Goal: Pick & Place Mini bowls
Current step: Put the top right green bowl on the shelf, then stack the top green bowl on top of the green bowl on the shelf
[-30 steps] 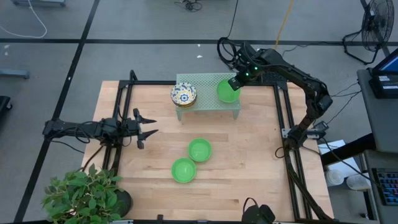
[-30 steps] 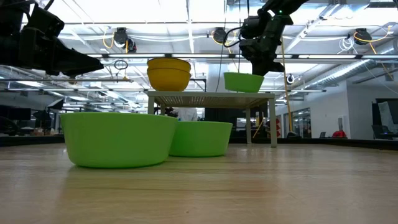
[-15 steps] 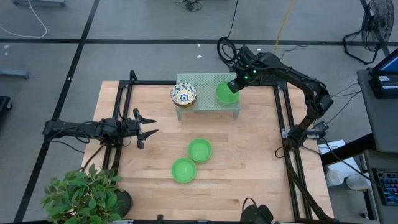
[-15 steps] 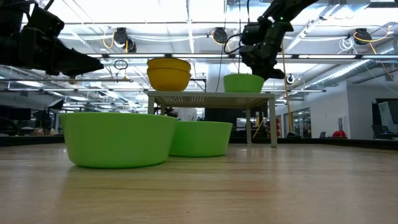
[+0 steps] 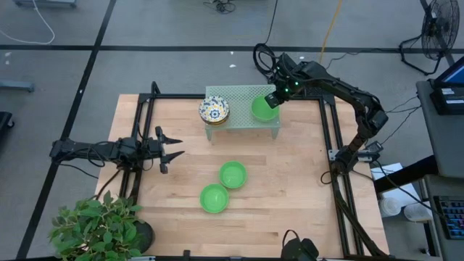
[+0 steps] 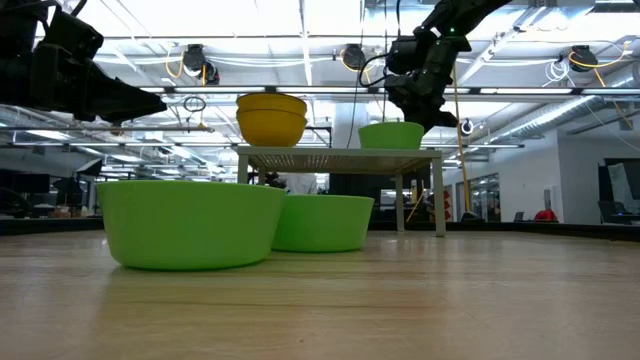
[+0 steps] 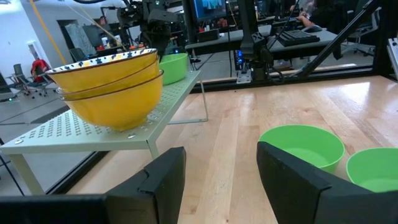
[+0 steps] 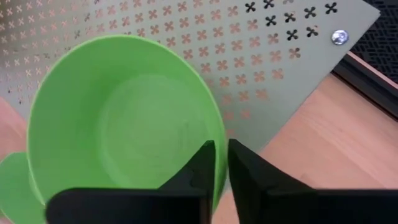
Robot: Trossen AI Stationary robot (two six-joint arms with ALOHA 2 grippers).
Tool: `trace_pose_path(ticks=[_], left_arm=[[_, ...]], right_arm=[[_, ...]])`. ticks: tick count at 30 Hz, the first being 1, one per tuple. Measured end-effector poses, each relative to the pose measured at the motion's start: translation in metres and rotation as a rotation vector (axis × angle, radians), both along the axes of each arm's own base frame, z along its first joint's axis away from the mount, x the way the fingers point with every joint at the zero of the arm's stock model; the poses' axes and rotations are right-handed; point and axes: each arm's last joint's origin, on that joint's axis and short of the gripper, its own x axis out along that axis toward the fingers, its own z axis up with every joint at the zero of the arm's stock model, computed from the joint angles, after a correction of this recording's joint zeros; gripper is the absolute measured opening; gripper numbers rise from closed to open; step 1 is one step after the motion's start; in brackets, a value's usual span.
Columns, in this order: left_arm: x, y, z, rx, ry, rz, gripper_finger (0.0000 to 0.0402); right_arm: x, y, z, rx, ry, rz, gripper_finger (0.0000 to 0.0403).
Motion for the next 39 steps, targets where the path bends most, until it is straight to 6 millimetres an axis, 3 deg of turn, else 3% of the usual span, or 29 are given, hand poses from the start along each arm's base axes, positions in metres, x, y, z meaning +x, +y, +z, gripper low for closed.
trace_pose_path(ticks=[12, 23, 33, 39], left_arm=[[0.0, 0.0, 0.0, 0.0, 0.0, 0.0, 0.0202], [0.0, 0.0, 0.0, 0.0, 0.0, 0.0, 0.0203], [0.0, 0.0, 0.0, 0.0, 0.0, 0.0, 0.0203], [0.0, 0.0, 0.0, 0.0, 0.0, 0.0, 0.0203]], right_arm=[[-0.001, 0.001, 0.01, -0.043, -0.052, -0.01, 0.0124], [-0.011, 0.017, 0.055, -0.22, -0.237, 0.014, 0.0133], [0.006, 0.073, 0.093, -0.396, -0.409, 0.27, 0.0131], [0.026, 0.116, 0.098, -0.402, -0.468, 0.439, 0.013]])
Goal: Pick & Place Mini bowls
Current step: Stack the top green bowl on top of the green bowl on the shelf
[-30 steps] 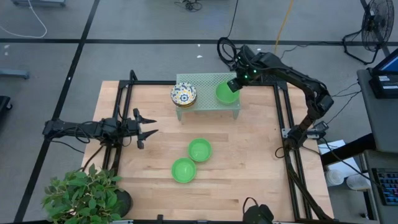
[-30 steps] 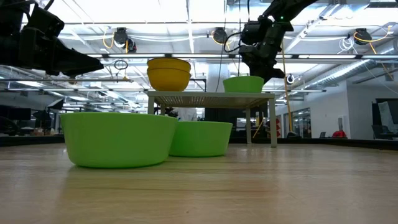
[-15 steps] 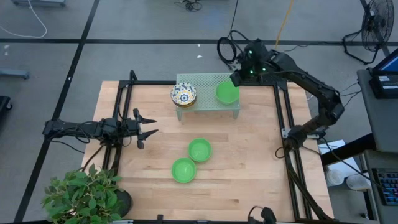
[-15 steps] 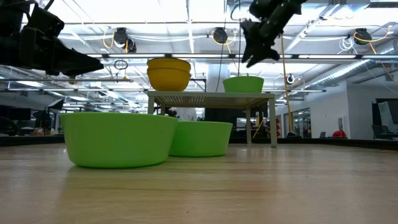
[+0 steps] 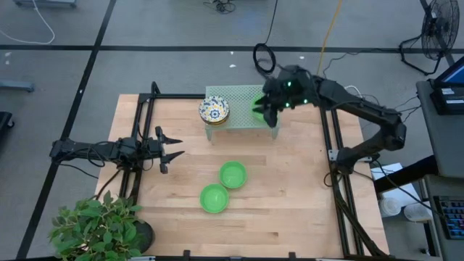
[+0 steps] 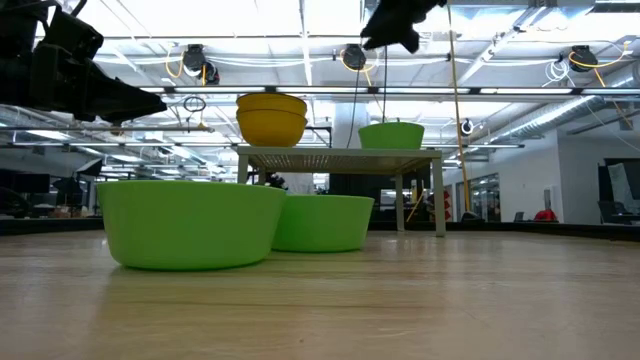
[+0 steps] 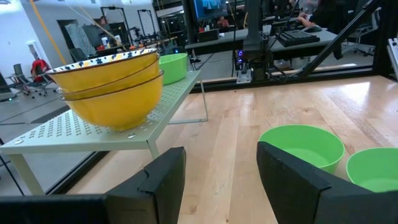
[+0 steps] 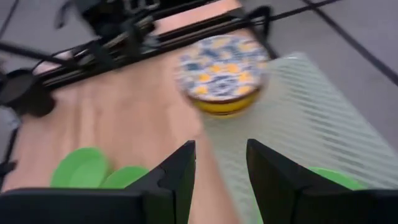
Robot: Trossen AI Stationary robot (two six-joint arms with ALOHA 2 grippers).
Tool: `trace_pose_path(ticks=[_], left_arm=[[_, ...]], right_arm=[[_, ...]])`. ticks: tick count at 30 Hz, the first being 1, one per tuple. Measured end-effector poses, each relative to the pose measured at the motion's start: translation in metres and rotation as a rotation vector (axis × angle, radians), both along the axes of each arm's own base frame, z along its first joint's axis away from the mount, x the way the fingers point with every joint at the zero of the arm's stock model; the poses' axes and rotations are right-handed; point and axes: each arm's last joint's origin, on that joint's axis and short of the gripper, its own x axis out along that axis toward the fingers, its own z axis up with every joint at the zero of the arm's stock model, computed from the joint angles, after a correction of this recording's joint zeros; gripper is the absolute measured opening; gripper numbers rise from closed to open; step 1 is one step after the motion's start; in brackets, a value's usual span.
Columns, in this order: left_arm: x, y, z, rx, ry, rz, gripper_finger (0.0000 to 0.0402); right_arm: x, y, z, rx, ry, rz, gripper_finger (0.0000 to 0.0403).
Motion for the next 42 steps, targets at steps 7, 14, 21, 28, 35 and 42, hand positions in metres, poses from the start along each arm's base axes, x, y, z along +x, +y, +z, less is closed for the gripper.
trace_pose_path(ticks=[7, 14, 21, 28, 35, 42], left_arm=[[0.0, 0.0, 0.0, 0.0, 0.0, 0.0, 0.0203], [0.0, 0.0, 0.0, 0.0, 0.0, 0.0, 0.0202], [0.0, 0.0, 0.0, 0.0, 0.0, 0.0, 0.0202], [0.0, 0.0, 0.0, 0.0, 0.0, 0.0, 0.0202], [0.0, 0.0, 0.0, 0.0, 0.0, 0.0, 0.0202], [0.0, 0.0, 0.0, 0.0, 0.001, 0.0, 0.0202]], right_arm=[[0.021, 0.048, -0.012, -0.009, -0.024, 0.175, 0.013], [0.037, 0.089, -0.047, -0.048, -0.047, 0.335, 0.013], [0.045, 0.125, -0.088, -0.18, 0.019, 0.423, 0.0132], [0.072, 0.143, -0.088, -0.218, 0.175, 0.451, 0.0153], [0.1, 0.152, -0.116, -0.308, 0.316, 0.538, 0.0154], [0.113, 0.152, -0.156, -0.355, 0.474, 0.561, 0.0151]])
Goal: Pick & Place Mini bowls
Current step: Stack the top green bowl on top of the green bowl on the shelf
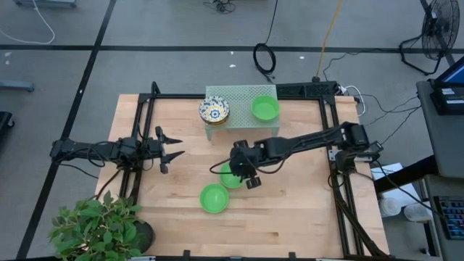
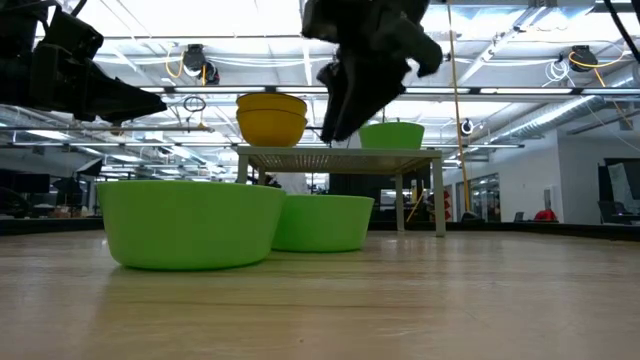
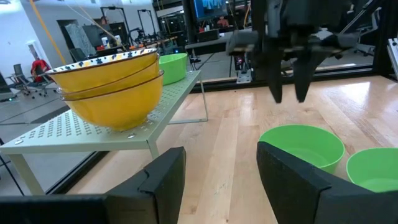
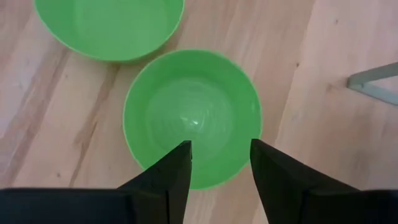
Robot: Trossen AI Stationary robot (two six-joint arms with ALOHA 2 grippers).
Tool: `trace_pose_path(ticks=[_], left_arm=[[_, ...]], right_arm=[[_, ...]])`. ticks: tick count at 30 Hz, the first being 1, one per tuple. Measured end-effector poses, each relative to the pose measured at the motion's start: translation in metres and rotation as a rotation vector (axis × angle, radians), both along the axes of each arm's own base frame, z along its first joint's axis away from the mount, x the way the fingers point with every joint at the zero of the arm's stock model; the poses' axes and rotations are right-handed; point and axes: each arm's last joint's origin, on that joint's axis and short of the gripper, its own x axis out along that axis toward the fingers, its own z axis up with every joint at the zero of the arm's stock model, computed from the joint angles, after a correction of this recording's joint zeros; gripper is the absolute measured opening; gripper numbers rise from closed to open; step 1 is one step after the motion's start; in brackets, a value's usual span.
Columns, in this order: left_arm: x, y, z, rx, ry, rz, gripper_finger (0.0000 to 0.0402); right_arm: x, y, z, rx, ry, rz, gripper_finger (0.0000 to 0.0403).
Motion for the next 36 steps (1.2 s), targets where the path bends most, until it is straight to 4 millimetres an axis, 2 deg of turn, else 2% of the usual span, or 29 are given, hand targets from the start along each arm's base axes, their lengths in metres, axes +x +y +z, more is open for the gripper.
trace_pose_path(ticks=[6, 16, 22, 36], left_arm=[[0.0, 0.0, 0.0, 0.0, 0.0, 0.0, 0.0202], [0.0, 0.0, 0.0, 0.0, 0.0, 0.0, 0.0202], [0.0, 0.0, 0.0, 0.0, 0.0, 0.0, 0.0202], [0.0, 0.0, 0.0, 0.0, -0.001, 0.0, 0.0202]], right_arm=[[0.003, 0.003, -0.017, 0.002, 0.07, -0.005, 0.0148], [0.005, 0.031, -0.04, -0.027, 0.138, 0.102, 0.0147], [0.007, 0.036, -0.057, -0.043, 0.193, 0.125, 0.0144], [0.001, 0.035, -0.06, -0.043, 0.259, 0.101, 0.0128]])
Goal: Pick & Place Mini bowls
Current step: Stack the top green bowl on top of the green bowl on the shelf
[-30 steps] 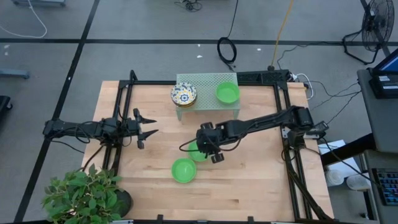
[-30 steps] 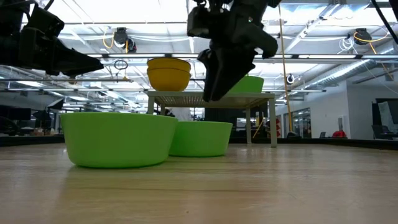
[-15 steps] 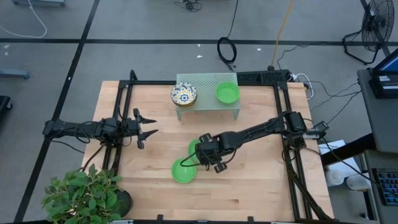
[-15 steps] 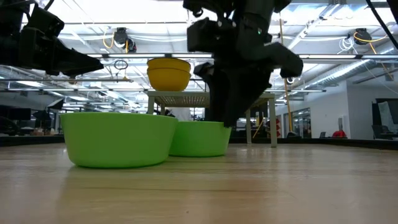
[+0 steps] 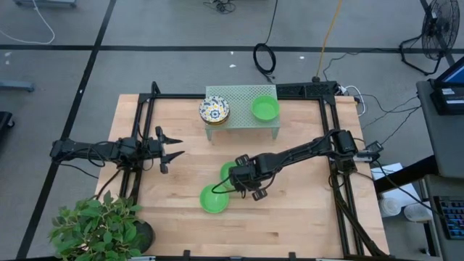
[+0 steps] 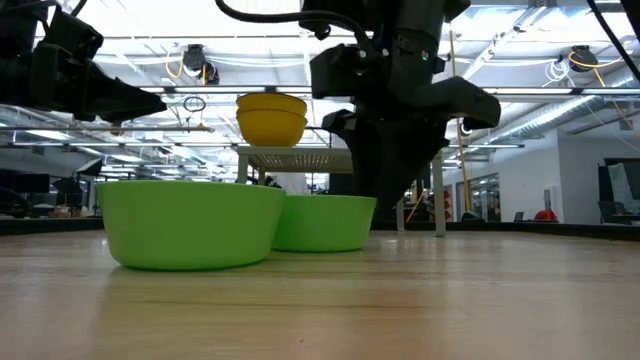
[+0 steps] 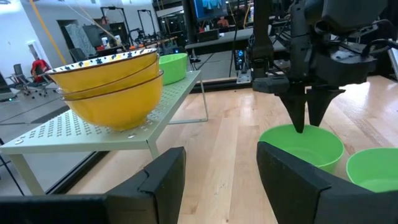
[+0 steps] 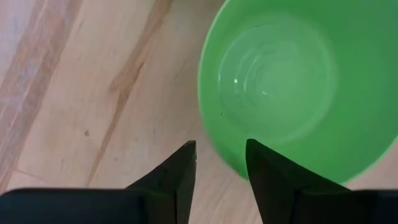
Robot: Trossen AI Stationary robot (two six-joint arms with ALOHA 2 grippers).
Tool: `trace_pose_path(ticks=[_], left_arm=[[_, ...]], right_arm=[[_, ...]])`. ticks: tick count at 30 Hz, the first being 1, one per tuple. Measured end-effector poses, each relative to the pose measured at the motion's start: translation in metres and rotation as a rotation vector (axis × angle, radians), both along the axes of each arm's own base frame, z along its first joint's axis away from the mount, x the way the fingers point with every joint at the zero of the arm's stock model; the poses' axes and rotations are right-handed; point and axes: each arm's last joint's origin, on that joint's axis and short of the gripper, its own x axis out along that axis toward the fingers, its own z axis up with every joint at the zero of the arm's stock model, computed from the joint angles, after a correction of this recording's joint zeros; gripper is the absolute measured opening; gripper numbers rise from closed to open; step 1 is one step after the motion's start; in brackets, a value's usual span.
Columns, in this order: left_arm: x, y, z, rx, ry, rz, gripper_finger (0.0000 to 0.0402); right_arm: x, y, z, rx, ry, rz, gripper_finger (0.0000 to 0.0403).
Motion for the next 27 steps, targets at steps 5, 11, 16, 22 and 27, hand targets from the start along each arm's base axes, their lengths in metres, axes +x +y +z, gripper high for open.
trace_pose_path(ticks=[5, 11, 16, 22, 27], left_arm=[[0.0, 0.0, 0.0, 0.0, 0.0, 0.0, 0.0202], [0.0, 0.0, 0.0, 0.0, 0.0, 0.0, 0.0203], [0.0, 0.0, 0.0, 0.0, 0.0, 0.0, 0.0202], [0.0, 0.0, 0.0, 0.0, 0.0, 0.0, 0.0202], [0.0, 0.0, 0.0, 0.0, 0.0, 0.0, 0.0203]], right_arm=[[0.001, -0.004, 0.0, 0.007, 0.002, -0.047, 0.0128], [-0.01, -0.01, -0.002, 0.005, 0.117, -0.166, 0.0126], [-0.015, -0.014, -0.003, -0.004, 0.173, -0.216, 0.0127], [-0.016, -0.014, -0.003, -0.005, 0.181, -0.212, 0.0124], [-0.013, -0.014, -0.003, 0.001, 0.152, -0.203, 0.0121]])
